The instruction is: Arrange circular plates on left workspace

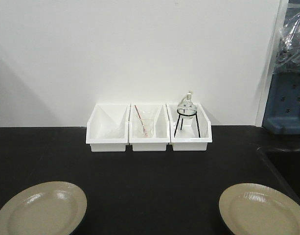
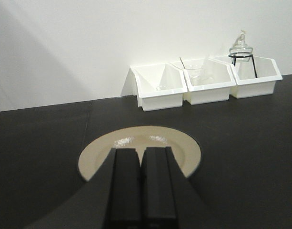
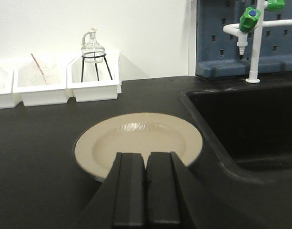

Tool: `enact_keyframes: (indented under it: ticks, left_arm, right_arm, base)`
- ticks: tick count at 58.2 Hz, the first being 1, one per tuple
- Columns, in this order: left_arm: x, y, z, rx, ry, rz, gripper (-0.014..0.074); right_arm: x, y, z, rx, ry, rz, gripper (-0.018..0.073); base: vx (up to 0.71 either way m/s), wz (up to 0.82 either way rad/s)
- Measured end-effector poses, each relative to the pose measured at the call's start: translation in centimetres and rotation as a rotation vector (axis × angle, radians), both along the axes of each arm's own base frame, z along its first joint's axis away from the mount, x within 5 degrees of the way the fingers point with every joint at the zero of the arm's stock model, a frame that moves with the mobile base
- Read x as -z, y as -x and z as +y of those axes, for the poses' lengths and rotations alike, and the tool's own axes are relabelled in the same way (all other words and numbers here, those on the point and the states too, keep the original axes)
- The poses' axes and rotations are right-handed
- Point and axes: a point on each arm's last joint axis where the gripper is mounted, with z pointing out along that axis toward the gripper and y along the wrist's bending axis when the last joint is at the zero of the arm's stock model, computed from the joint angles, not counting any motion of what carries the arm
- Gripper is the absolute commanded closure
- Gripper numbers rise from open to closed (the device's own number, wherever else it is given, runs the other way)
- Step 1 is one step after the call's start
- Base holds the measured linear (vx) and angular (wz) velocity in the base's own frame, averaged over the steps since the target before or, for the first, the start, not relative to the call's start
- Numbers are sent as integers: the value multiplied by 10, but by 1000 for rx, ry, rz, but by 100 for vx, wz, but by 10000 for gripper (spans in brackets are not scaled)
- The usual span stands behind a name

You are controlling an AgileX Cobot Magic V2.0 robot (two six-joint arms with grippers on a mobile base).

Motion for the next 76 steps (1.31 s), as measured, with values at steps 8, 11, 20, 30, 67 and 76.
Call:
enact_keyframes:
  ticks: [8,11,20,30,67,76]
  left_arm:
    - [0,0,0,0,0,0,594]
    - [0,0,0,0,0,0,594]
    - [0,0,0,0,0,0,594]
    - [0,0,0,0,0,0,594]
    - [0,0,0,0,0,0,594]
    - [0,0,0,0,0,0,594]
  right_arm:
    - [0,0,0,0,0,0,564]
    - [0,0,0,0,0,0,564]
    - [0,0,0,0,0,0,564]
    - [0,0,0,0,0,0,564]
    - [0,0,0,0,0,0,564]
    - [0,0,0,0,0,0,564]
  base:
    - [31,-1]
    - [27,1]
    - [22,2]
    - [15,1]
    - [2,0]
    - [0,0]
